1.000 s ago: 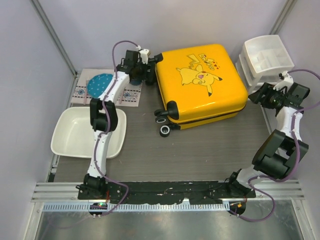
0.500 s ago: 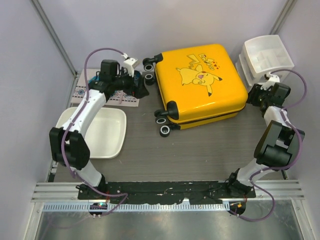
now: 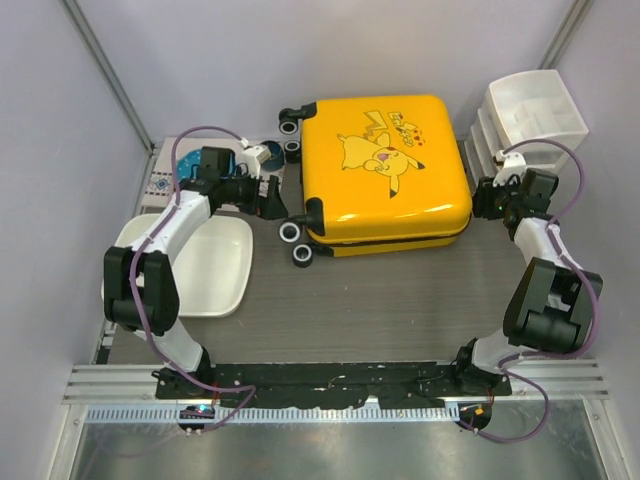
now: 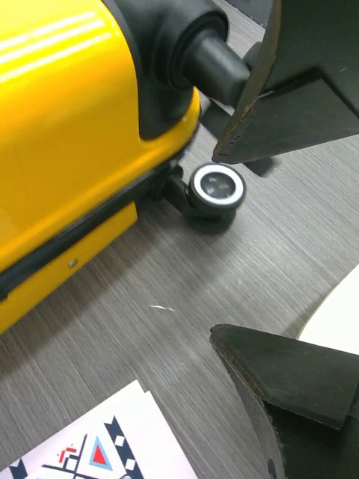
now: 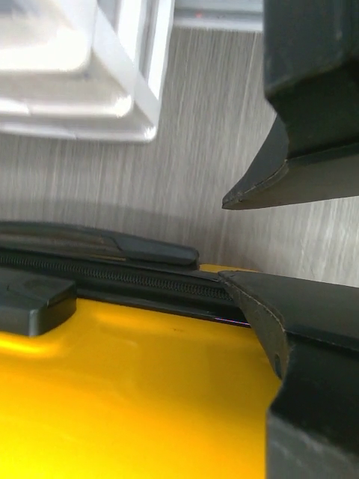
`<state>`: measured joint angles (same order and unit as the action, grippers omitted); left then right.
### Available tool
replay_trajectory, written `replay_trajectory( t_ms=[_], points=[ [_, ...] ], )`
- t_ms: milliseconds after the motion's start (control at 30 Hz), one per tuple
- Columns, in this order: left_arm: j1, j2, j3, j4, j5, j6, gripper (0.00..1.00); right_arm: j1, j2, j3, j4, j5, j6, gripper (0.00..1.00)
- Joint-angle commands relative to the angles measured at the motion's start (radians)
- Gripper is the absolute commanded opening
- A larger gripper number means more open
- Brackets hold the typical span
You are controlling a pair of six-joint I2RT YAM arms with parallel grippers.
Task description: Open, take out, and arrange the luggage
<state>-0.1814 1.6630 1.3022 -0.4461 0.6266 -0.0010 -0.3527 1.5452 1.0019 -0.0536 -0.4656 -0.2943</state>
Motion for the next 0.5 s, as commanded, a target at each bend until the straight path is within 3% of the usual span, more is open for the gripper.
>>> replay_trajectory(
  t_ms=[0,233,367,467],
  points=[
    [0.002,-0.045,0.014,-0.052,0.059,0.11,0.93,0.095,-0.066,-0.117,-0.302,-0.216,-0.002,0.44],
    [0.011,-0.069,0.014,-0.115,0.122,0.177,0.9,0.071,-0.143,-0.19,-0.322,-0.067,0.072,0.34],
    [0.026,-0.109,0.009,-0.195,0.087,0.258,0.92,0.026,-0.233,-0.166,-0.434,-0.126,0.024,0.39],
    [0.121,-0.141,0.08,-0.32,0.156,0.353,0.98,-0.002,-0.304,-0.117,-0.567,-0.169,-0.06,0.45]
  ],
)
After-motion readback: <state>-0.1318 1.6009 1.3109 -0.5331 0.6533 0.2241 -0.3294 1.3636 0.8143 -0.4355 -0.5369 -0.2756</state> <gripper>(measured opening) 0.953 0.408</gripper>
